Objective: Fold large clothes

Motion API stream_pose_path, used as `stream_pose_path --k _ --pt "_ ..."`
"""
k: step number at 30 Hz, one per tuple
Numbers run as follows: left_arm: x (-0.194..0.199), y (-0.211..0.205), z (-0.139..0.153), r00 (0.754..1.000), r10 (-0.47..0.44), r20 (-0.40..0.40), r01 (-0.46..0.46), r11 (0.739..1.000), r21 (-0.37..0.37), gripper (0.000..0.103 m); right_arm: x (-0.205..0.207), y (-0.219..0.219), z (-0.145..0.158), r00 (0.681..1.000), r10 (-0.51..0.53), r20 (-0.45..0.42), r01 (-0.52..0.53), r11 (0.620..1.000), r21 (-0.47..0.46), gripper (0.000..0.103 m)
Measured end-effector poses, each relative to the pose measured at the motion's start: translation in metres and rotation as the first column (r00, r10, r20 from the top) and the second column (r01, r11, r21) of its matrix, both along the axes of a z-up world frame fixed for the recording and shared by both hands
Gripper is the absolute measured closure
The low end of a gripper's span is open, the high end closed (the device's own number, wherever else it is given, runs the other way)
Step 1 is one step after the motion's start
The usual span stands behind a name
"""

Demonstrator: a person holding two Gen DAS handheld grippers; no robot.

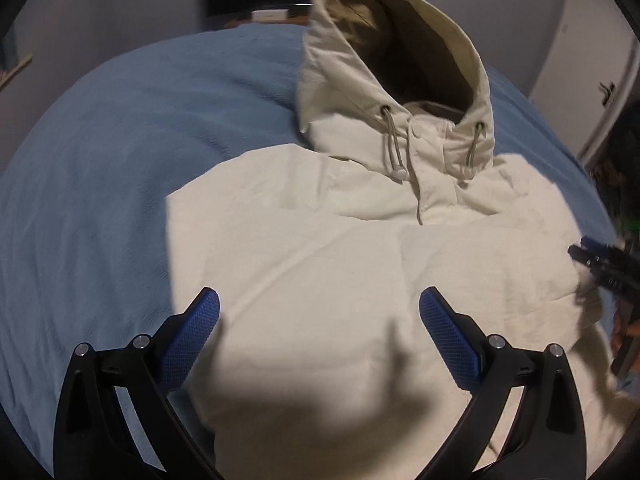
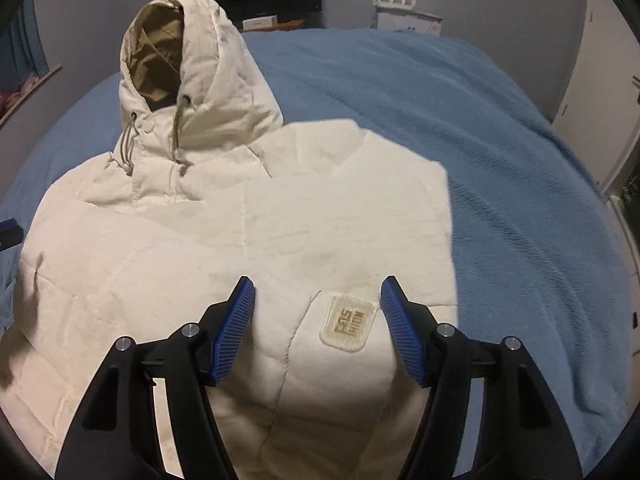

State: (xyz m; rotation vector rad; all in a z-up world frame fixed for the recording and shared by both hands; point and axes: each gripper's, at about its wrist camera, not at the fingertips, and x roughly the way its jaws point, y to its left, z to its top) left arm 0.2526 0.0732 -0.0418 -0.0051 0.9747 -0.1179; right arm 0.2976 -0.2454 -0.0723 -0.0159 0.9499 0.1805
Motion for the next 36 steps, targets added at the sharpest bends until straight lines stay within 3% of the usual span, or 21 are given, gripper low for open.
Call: stream_pose_path --k 3,6,11,13,15,18,20,22,26,29,30,31,33,36 --pt "0.006 -0.004 -0.026 0.999 -0.015 -0.034 0.015 1.0 0.005 0.007 0.003 -0.001 -0.018 1.0 0.025 0.0 -0.025 1.0 0.001 0.037" --pt "0.0 -0.005 -0.048 0.999 -0.041 -0.008 0.041 0.999 0.017 0.007 0.001 0.003 -0.029 0.999 0.054 -0.003 -0.054 0.998 -0.02 0.034" --pt "0.005 0.001 -0.055 0.999 -0.019 -0.043 0.018 1.0 -0.01 0.005 0.007 0.012 -0.015 0.997 0.078 -0.013 -0.079 0.993 -0.083 0.025" --pt "0.007 -0.002 -0.048 0.997 -0.025 -0.076 0.027 1.0 0.017 0.006 0.009 0.023 0.006 0.992 0.111 0.054 -0.106 0.99 -0.088 0.014" --pt "0.011 -0.003 -0.032 0.998 -0.027 -0.057 0.029 0.999 0.029 0.006 0.017 0.043 0.025 0.982 0.154 0.113 -0.146 0.986 -0.076 0.008" --pt "0.023 0.0 0.006 0.997 -0.015 0.07 0.015 1.0 -0.007 0.006 0.04 0.072 0.043 0.972 0.178 0.154 -0.171 0.984 -0.054 0.008" --pt "0.036 0.003 0.022 0.994 0.012 0.107 -0.008 0.999 -0.039 0.006 0.063 0.095 0.053 0.968 0.171 0.182 -0.166 0.985 -0.042 0.008" --pt "0.05 0.003 0.032 0.992 0.024 0.126 -0.017 0.998 -0.057 0.006 0.087 0.118 0.061 0.966 0.148 0.212 -0.144 0.989 -0.036 0.008" --pt "0.072 0.004 0.036 0.992 0.033 0.123 -0.03 0.999 -0.027 0.007 0.126 0.147 0.07 0.964 0.094 0.248 -0.097 0.995 0.0 0.009" --pt "0.082 0.006 0.033 0.993 0.035 0.112 -0.034 0.999 -0.017 0.007 0.146 0.163 0.072 0.958 0.085 0.273 -0.075 0.996 -0.048 0.026" --pt "0.084 0.006 0.031 0.993 0.033 0.11 -0.032 0.999 -0.013 0.007 0.152 0.166 0.07 0.959 0.089 0.268 -0.073 0.995 -0.069 0.039" --pt "0.086 0.007 0.03 0.994 0.026 0.109 -0.025 1.0 -0.006 0.007 0.16 0.168 0.065 0.964 0.087 0.253 -0.062 0.992 -0.107 0.059" --pt "0.086 0.011 0.028 0.993 0.017 0.115 -0.017 1.0 0.003 0.007 0.164 0.164 0.06 0.967 0.087 0.239 -0.061 0.991 -0.115 0.085" --pt "0.084 0.018 0.027 0.991 0.02 0.13 -0.022 1.0 0.015 0.007 0.149 0.148 0.059 0.952 0.112 0.284 -0.092 0.992 -0.083 0.094"
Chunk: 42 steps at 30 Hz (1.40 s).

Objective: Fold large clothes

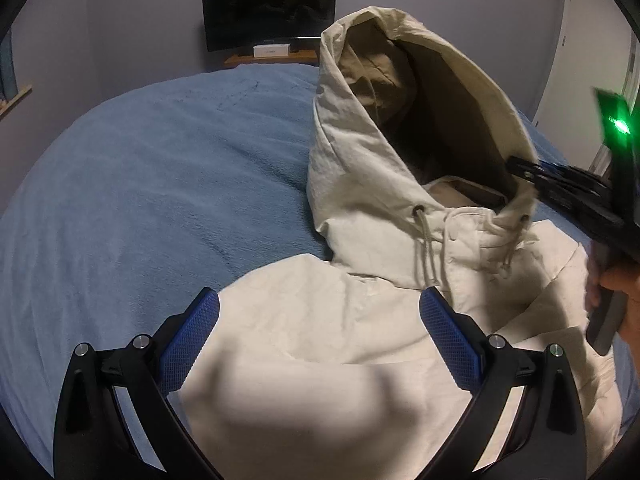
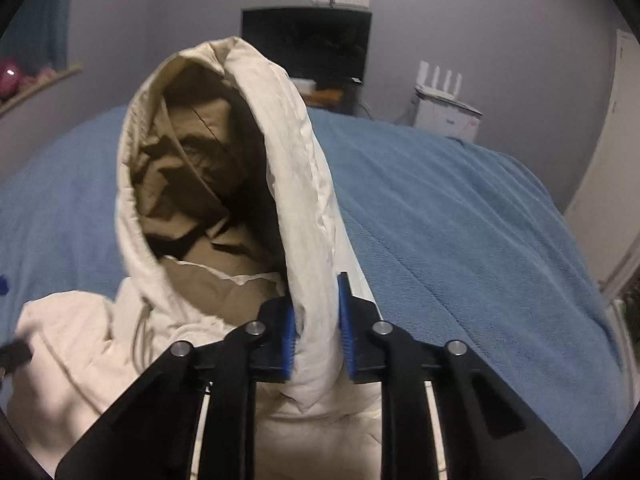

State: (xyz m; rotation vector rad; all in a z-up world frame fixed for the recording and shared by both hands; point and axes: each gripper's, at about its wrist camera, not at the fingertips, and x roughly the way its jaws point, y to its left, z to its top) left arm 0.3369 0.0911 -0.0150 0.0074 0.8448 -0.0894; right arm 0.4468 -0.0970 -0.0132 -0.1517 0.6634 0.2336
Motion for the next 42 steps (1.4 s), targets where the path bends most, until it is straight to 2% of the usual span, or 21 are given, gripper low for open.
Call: stream_pose_path --k 4,7,11,14,17,19,20,21,22,23,26,27,29,30,32,34,36,39,42 --pt "-0.004 0.01 0.007 0.998 0.018 0.052 -0.017 1.0 -0.018 0.007 -0.047 -0.022 -0.004 0.994 0.08 0.081 -0.078 0.997 -0.024 0.096" --pt "-0.008 0.017 0.017 0.994 0.02 0.111 -0.013 0.998 -0.062 0.007 -0.076 -0.038 -0.011 0.984 0.146 0.101 -0.143 0.989 -0.04 0.096" --pt "-0.01 0.014 0.026 0.986 0.016 0.164 -0.006 0.998 -0.057 0.007 -0.106 -0.048 -0.023 0.966 0.24 0.099 -0.228 0.967 -0.115 0.096" --pt "-0.016 0.003 0.026 0.981 -0.032 0.19 0.037 0.999 -0.022 0.007 -0.115 -0.052 -0.035 0.959 0.273 0.071 -0.26 0.954 -0.152 0.096" --pt "-0.026 -0.021 0.018 0.971 -0.147 0.187 0.131 0.987 0.093 0.007 -0.121 -0.057 -0.041 0.96 0.277 0.052 -0.266 0.952 -0.151 0.096" --pt "-0.035 -0.039 0.009 0.958 -0.23 0.173 0.195 0.961 0.197 0.017 -0.124 -0.059 -0.042 0.957 0.286 0.046 -0.276 0.95 -0.147 0.096" --pt "-0.039 -0.048 0.003 0.951 -0.271 0.148 0.23 0.942 0.246 0.033 -0.127 -0.059 -0.041 0.955 0.292 0.049 -0.282 0.948 -0.149 0.096" --pt "-0.042 -0.056 -0.004 0.946 -0.302 0.121 0.259 0.924 0.283 0.068 -0.128 -0.059 -0.04 0.954 0.294 0.05 -0.284 0.947 -0.153 0.096" --pt "-0.044 -0.063 -0.012 0.943 -0.326 0.073 0.289 0.906 0.308 0.082 -0.128 -0.058 -0.041 0.955 0.293 0.05 -0.283 0.947 -0.155 0.096" --pt "-0.045 -0.065 -0.017 0.939 -0.341 0.038 0.316 0.903 0.291 0.09 -0.129 -0.059 -0.041 0.956 0.29 0.052 -0.279 0.948 -0.154 0.096" --pt "-0.053 -0.063 -0.012 0.937 -0.345 0.053 0.329 0.925 0.192 0.093 -0.128 -0.063 -0.037 0.96 0.273 0.055 -0.264 0.955 -0.137 0.096" --pt "-0.057 -0.059 -0.005 0.942 -0.33 0.067 0.32 0.939 0.123 0.094 -0.129 -0.064 -0.036 0.96 0.274 0.054 -0.265 0.956 -0.129 0.096" --pt "-0.063 -0.046 0.004 0.949 -0.304 0.081 0.307 0.952 -0.015 0.094 -0.134 -0.065 -0.032 0.957 0.283 0.058 -0.275 0.954 -0.121 0.096" --pt "-0.071 -0.039 0.009 0.953 -0.287 0.092 0.295 0.951 -0.092 0.094 -0.138 -0.066 -0.029 0.953 0.296 0.058 -0.288 0.951 -0.11 0.096" --pt "-0.089 -0.03 0.01 0.956 -0.276 0.097 0.29 0.938 -0.189 0.094 -0.146 -0.069 -0.026 0.947 0.318 0.057 -0.311 0.945 -0.101 0.096" --pt "-0.097 -0.017 0.002 0.961 -0.265 0.079 0.276 0.929 -0.247 0.094 -0.158 -0.068 -0.028 0.934 0.355 0.043 -0.349 0.932 -0.095 0.096" --pt "-0.099 -0.004 -0.013 0.969 -0.241 0.044 0.244 0.933 -0.263 0.094 -0.168 -0.062 -0.034 0.92 0.391 0.019 -0.387 0.915 -0.114 0.096" --pt "-0.08 0.013 -0.038 0.983 -0.18 -0.041 0.159 0.939 -0.306 0.094 -0.177 -0.049 -0.046 0.903 0.428 -0.031 -0.427 0.893 -0.142 0.095" --pt "-0.071 0.018 -0.045 0.985 -0.167 -0.053 0.143 0.939 -0.313 0.094 -0.182 -0.042 -0.049 0.894 0.445 -0.053 -0.448 0.884 -0.138 0.095"
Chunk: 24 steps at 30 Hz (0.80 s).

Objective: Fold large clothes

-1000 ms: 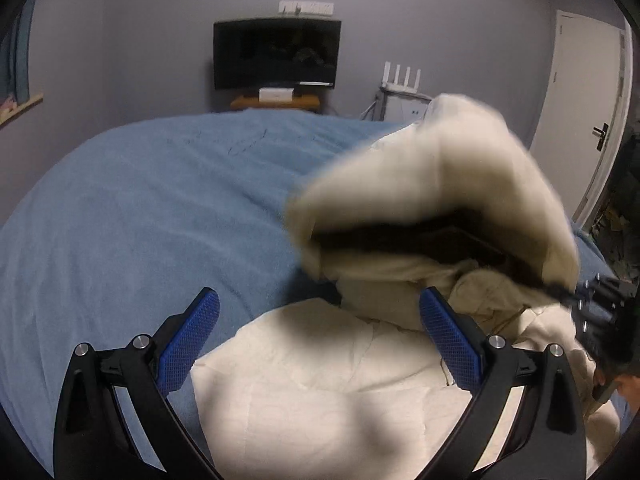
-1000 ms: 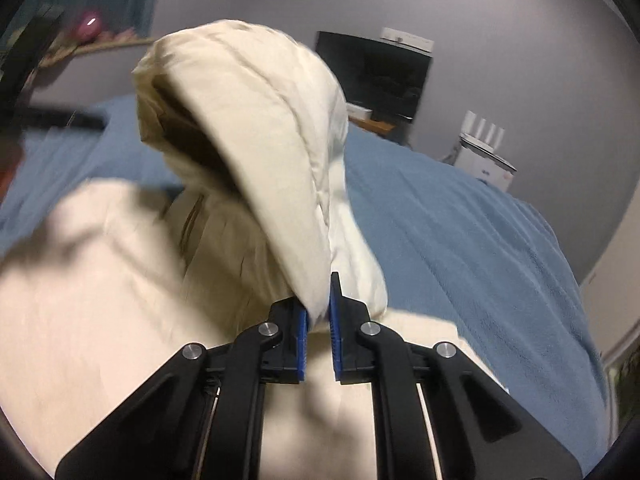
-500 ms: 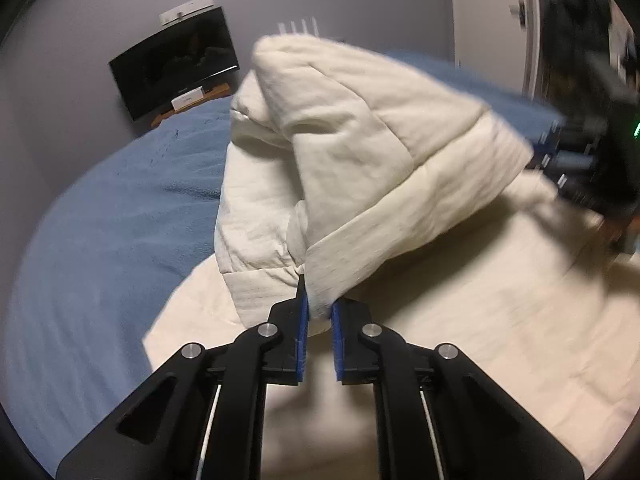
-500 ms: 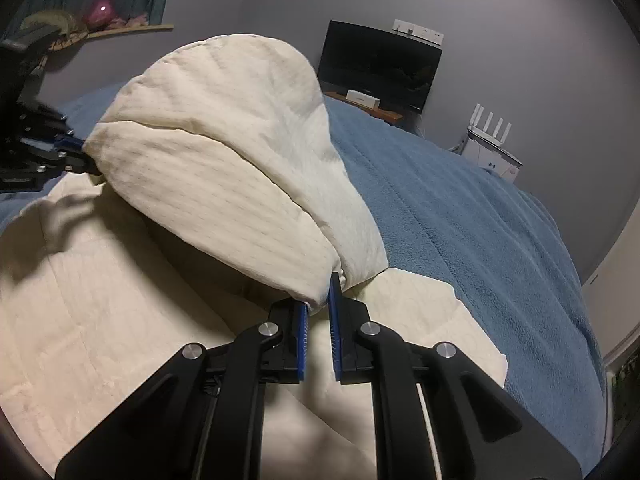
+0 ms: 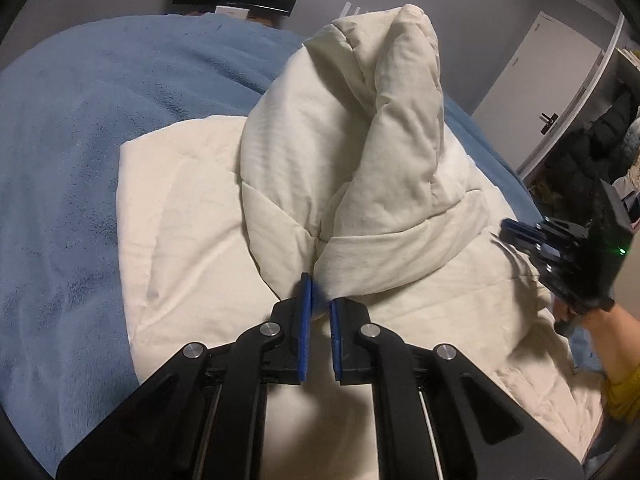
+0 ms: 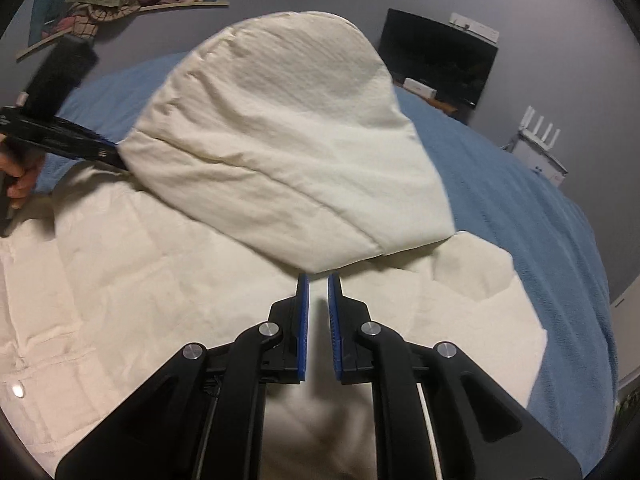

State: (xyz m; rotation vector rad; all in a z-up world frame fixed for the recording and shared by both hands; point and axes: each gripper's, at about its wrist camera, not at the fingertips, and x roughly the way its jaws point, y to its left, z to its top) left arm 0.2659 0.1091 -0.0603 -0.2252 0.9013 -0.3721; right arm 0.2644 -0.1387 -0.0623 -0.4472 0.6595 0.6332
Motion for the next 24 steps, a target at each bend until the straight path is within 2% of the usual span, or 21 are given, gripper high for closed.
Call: stream_pose_path --k 2,4,8,10,11,12,17,18,20,22,24 --pt "-0.001 -0.007 0.005 1.0 -0.016 0.019 0.016 0.999 0.038 0.093 -0.002 0.0 0.004 1.0 0.009 0.002 -0.009 1.0 0.01 0.091" --pt "-0.001 -0.01 0.007 0.999 -0.034 0.037 0.032 0.998 0.052 0.089 -0.002 0.0 0.01 1.0 0.008 0.012 -0.009 1.0 0.028 0.079" --pt "0.002 -0.014 0.012 0.997 -0.041 0.058 0.038 0.998 0.046 0.083 0.005 0.005 0.018 1.0 -0.009 0.006 0.009 0.999 0.052 0.079" --pt "-0.002 -0.015 0.015 0.996 -0.045 0.079 0.039 0.997 0.068 0.065 0.011 0.007 0.021 1.0 -0.015 -0.001 0.015 0.997 0.07 0.079" --pt "-0.003 -0.016 0.016 0.995 -0.046 0.092 0.039 0.996 0.077 0.047 0.013 0.007 0.022 1.0 -0.019 -0.006 0.019 0.997 0.079 0.079" --pt "-0.006 -0.018 0.017 0.993 -0.05 0.109 0.04 0.995 0.089 0.039 0.016 0.006 0.023 1.0 -0.025 -0.014 0.027 0.996 0.09 0.079" --pt "-0.027 -0.025 0.023 0.984 -0.101 0.149 0.083 0.989 0.122 0.033 0.017 0.002 0.023 0.998 -0.047 -0.035 0.051 0.993 0.111 0.079" --pt "-0.028 -0.027 0.027 0.981 -0.108 0.164 0.09 0.989 0.116 0.026 0.018 0.001 0.024 0.998 -0.049 -0.034 0.053 0.992 0.115 0.079" --pt "-0.023 -0.032 0.041 0.971 -0.11 0.21 0.088 0.99 0.112 0.018 0.018 -0.002 0.026 0.998 -0.055 -0.035 0.059 0.99 0.129 0.079" --pt "-0.014 -0.036 0.052 0.965 -0.108 0.238 0.089 0.992 0.09 0.018 0.02 -0.004 0.027 0.997 -0.063 -0.041 0.069 0.987 0.146 0.079" --pt "0.0 -0.039 0.055 0.97 -0.097 0.224 0.085 0.994 0.062 0.02 0.022 -0.003 0.027 0.996 -0.075 -0.041 0.08 0.986 0.145 0.079"
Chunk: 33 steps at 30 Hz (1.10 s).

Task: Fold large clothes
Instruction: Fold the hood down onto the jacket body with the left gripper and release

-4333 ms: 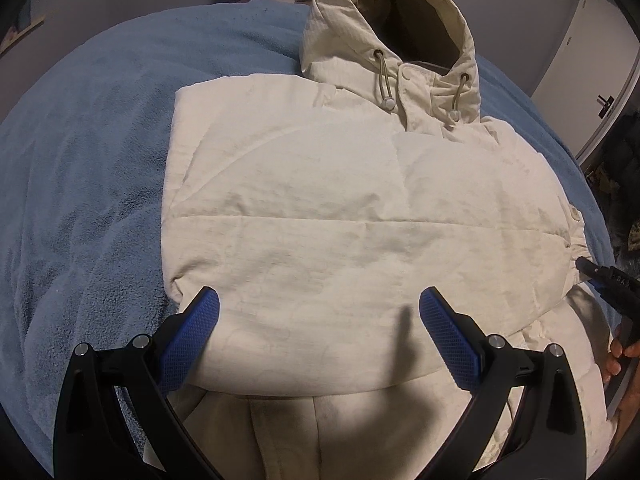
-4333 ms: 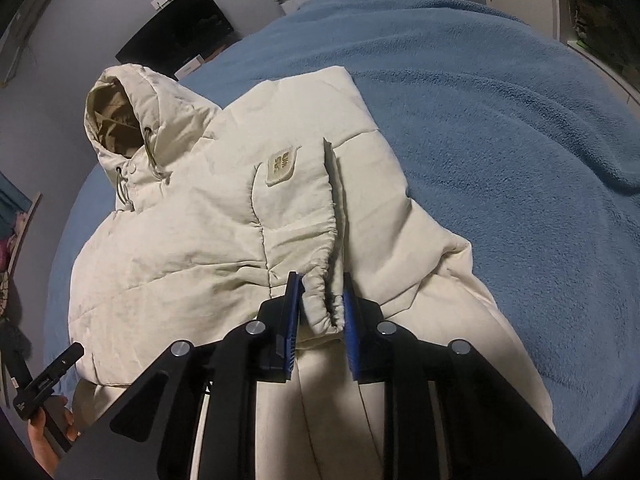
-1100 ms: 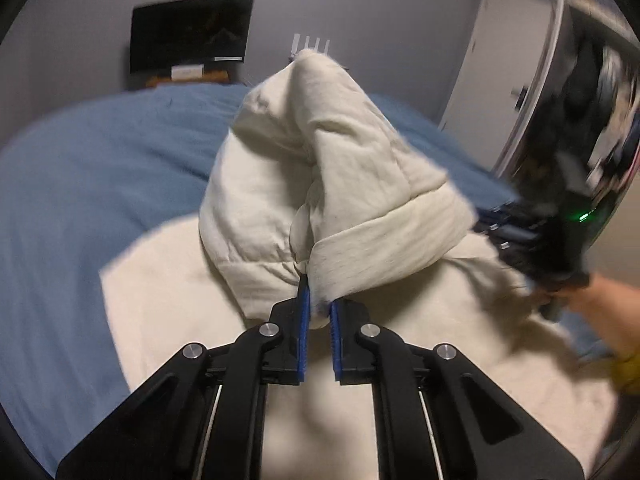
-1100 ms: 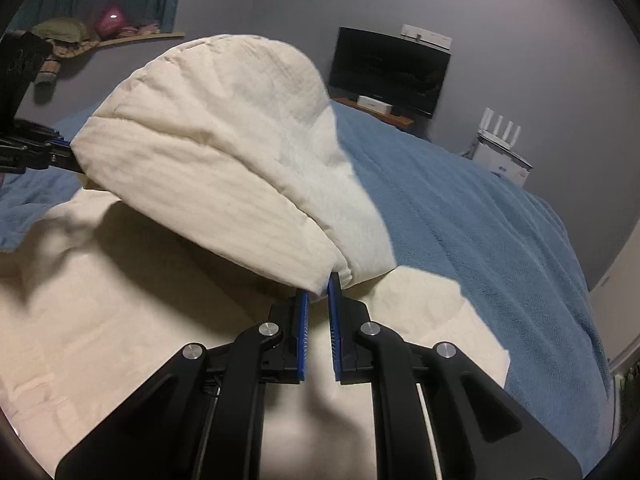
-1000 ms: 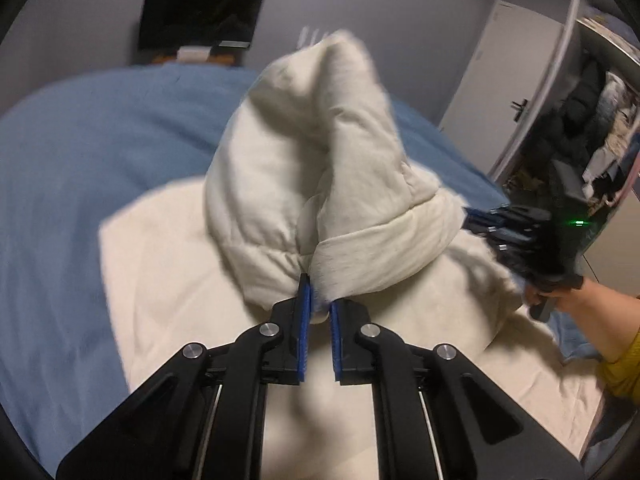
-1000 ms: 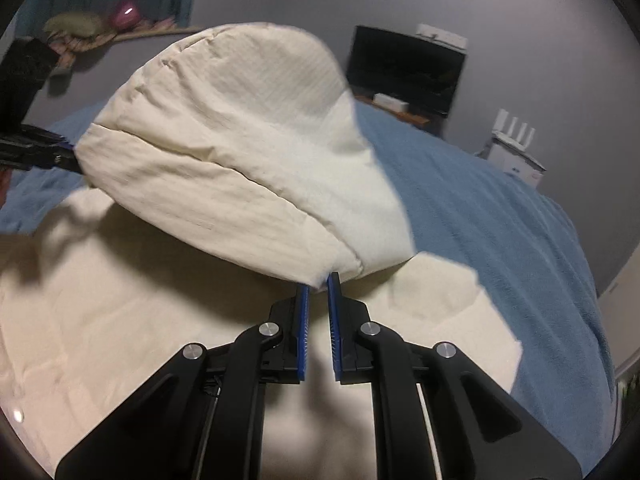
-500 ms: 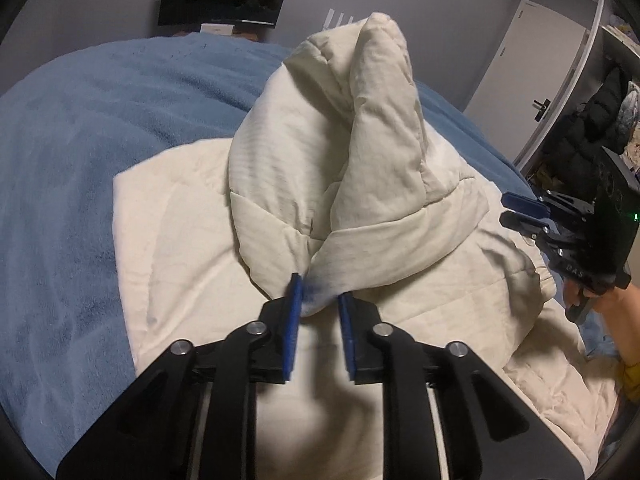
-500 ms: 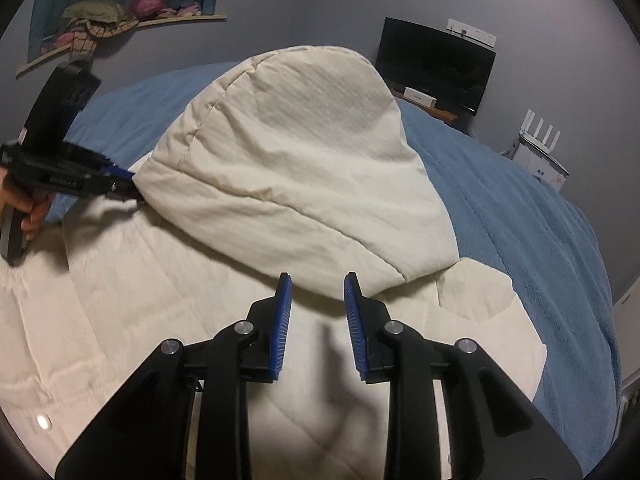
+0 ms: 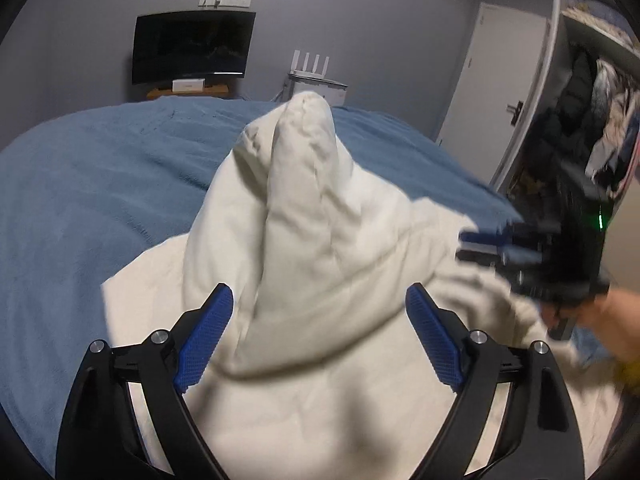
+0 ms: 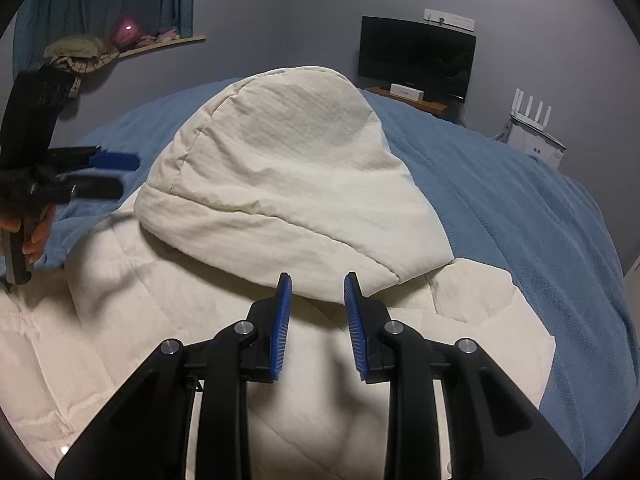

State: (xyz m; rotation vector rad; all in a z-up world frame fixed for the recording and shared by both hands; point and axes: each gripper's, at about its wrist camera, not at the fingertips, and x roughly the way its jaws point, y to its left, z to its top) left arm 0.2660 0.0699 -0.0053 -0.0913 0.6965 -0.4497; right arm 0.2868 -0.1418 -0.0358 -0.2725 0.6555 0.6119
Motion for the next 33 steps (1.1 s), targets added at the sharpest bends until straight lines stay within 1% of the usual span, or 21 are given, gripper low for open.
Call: stream_pose_path --k 1,2,3,4,5,6,8,9,11,12,13,15,16,17,19,20,22,25,27,29,33 --pt "0.009 -0.002 -0.002 0.999 0.001 -0.032 -0.001 1.0 -0.012 0.021 0.0 0.001 0.0 1.0 -0.005 0.003 0.005 1.0 -0.009 0.079" --pt "0.018 -0.004 -0.006 0.997 -0.001 -0.072 0.0 1.0 -0.014 0.035 0.001 0.002 -0.001 1.0 -0.012 0.008 0.013 1.0 -0.022 0.079" --pt "0.025 -0.006 -0.01 0.994 -0.002 -0.11 0.0 1.0 -0.014 0.068 0.003 0.002 -0.001 1.0 -0.022 0.011 0.022 0.999 -0.032 0.079" --pt "0.032 -0.008 -0.015 0.988 -0.013 -0.155 0.01 1.0 -0.019 0.079 0.004 0.002 -0.002 1.0 -0.028 0.009 0.028 0.999 -0.032 0.079" --pt "0.034 -0.005 -0.019 0.985 -0.013 -0.172 0.009 1.0 -0.023 0.084 0.006 0.001 -0.001 0.999 -0.036 0.008 0.036 0.999 -0.027 0.079" --pt "0.034 -0.004 -0.019 0.985 -0.008 -0.17 0.004 1.0 -0.029 0.087 0.008 0.001 0.0 0.999 -0.042 0.009 0.042 0.999 -0.021 0.079" --pt "0.028 0.003 -0.018 0.986 -0.011 -0.167 -0.005 0.996 -0.095 0.088 0.013 0.0 0.003 0.999 -0.053 0.013 0.053 0.999 -0.003 0.079" --pt "0.028 0.009 -0.019 0.984 -0.01 -0.178 -0.015 0.99 -0.141 0.089 0.018 0.001 0.004 0.998 -0.06 0.014 0.06 0.998 0.006 0.079" --pt "0.028 0.028 -0.03 0.972 -0.011 -0.234 -0.056 0.959 -0.277 0.09 0.026 0.003 0.001 0.997 -0.073 0.004 0.073 0.997 0.005 0.079" --pt "0.027 0.036 -0.036 0.966 -0.012 -0.257 -0.075 0.943 -0.324 0.093 0.031 0.005 -0.003 0.997 -0.079 -0.012 0.079 0.997 -0.004 0.079" --pt "0.028 0.048 -0.046 0.956 -0.01 -0.294 -0.109 0.916 -0.386 0.093 0.039 0.008 -0.01 0.995 -0.083 -0.047 0.083 0.996 -0.013 0.079" --pt "0.031 0.063 -0.06 0.94 0.0 -0.341 -0.16 0.883 -0.441 0.094 0.052 0.014 -0.026 0.987 -0.076 -0.143 0.074 0.997 -0.018 0.079" --pt "0.032 0.07 -0.068 0.931 0.014 -0.365 -0.191 0.87 -0.454 0.094 0.056 0.016 -0.033 0.982 -0.074 -0.173 0.071 0.997 -0.026 0.079" --pt "0.033 0.074 -0.073 0.925 0.029 -0.378 -0.208 0.873 -0.441 0.094 0.059 0.019 -0.041 0.978 -0.069 -0.199 0.063 0.997 -0.034 0.079" --pt "0.035 0.073 -0.083 0.919 0.062 -0.389 -0.219 0.902 -0.372 0.094 0.062 0.025 -0.053 0.975 -0.065 -0.213 0.053 0.997 -0.061 0.079" --pt "0.036 0.072 -0.088 0.915 0.07 -0.398 -0.224 0.908 -0.354 0.094 0.062 0.029 -0.06 0.974 -0.067 -0.214 0.05 0.995 -0.086 0.079" --pt "0.036 0.072 -0.101 0.908 0.081 -0.411 -0.237 0.909 -0.343 0.094 0.064 0.035 -0.07 0.973 -0.073 -0.219 0.048 0.992 -0.121 0.079" --pt "0.036 0.069 -0.111 0.905 0.082 -0.418 -0.235 0.914 -0.331 0.094 0.065 0.033 -0.068 0.97 -0.08 -0.23 0.056 0.993 -0.108 0.079" --pt "0.036 0.063 -0.111 0.909 0.082 -0.409 -0.212 0.935 -0.284 0.094 0.064 0.031 -0.068 0.969 -0.082 -0.233 0.057 0.992 -0.114 0.079" --pt "0.032 0.055 -0.106 0.918 0.097 -0.385 -0.197 0.953 -0.228 0.094 0.061 0.03 -0.064 0.972 -0.087 -0.217 0.064 0.992 -0.113 0.079" --pt "0.023 0.041 -0.095 0.941 0.114 -0.32 -0.165 0.977 -0.138 0.09 0.048 0.025 -0.044 0.986 -0.081 -0.148 0.076 0.996 -0.038 0.079"
